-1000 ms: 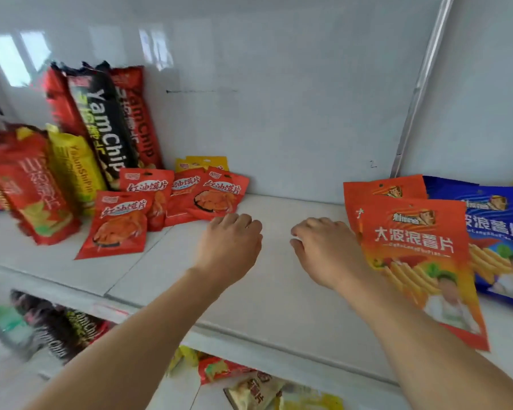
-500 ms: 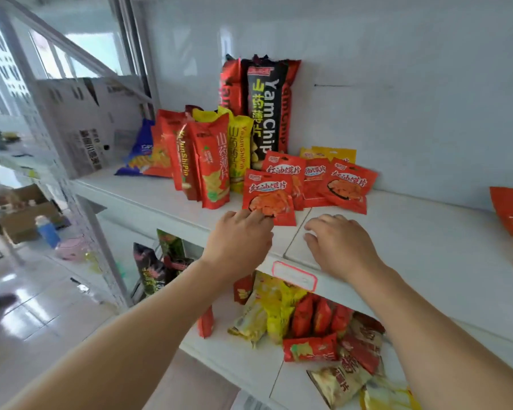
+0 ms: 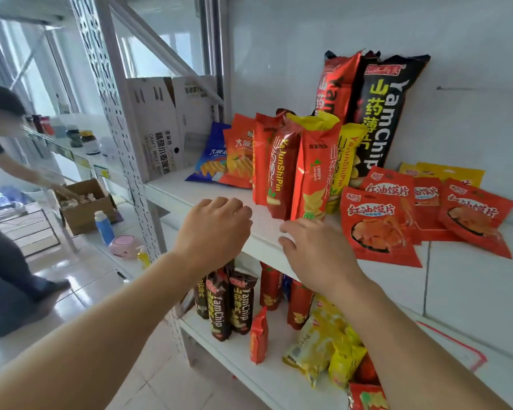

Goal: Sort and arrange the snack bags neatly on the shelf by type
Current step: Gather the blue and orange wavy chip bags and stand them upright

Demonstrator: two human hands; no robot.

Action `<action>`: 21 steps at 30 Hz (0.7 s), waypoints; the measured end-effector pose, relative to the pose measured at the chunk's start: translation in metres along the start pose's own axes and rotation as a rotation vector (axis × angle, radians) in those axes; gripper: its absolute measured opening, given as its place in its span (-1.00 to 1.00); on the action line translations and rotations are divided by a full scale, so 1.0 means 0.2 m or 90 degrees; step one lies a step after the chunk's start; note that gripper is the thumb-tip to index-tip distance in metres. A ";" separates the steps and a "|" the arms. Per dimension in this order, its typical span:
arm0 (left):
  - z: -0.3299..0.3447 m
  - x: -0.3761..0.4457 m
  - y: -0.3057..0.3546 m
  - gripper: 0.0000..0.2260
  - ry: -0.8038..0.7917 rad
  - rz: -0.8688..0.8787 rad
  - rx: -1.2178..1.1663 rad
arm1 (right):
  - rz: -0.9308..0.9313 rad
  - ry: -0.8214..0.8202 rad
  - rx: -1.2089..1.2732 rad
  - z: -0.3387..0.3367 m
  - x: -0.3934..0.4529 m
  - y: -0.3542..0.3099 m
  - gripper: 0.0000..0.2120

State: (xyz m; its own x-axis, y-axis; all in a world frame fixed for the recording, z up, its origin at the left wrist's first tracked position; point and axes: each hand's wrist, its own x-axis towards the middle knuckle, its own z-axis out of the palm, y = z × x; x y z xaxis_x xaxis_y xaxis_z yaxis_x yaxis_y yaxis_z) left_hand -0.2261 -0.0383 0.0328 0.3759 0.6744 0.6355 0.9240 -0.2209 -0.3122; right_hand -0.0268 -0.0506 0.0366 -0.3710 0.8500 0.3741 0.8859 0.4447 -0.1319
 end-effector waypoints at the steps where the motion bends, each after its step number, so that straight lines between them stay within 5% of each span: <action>1: 0.04 0.02 -0.07 -0.81 -0.001 -0.009 0.007 | -0.003 0.000 0.008 0.04 0.06 -0.03 -0.67; 12: 0.51 0.32 -0.73 -0.81 -0.041 -0.155 -0.066 | 0.021 0.021 0.159 0.40 0.78 -0.25 -0.62; 21: 0.99 0.79 -1.14 -0.55 -0.113 -0.342 -0.402 | 0.221 0.176 0.276 0.62 1.39 -0.34 -0.45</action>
State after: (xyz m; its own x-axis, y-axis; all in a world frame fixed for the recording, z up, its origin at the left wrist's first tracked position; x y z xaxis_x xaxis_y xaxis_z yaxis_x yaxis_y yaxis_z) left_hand -0.3917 0.2587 0.0647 -0.0932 0.8893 0.4478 0.8599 -0.1548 0.4865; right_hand -0.2243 0.1914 0.0365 0.0561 0.8865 0.4593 0.7266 0.2793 -0.6278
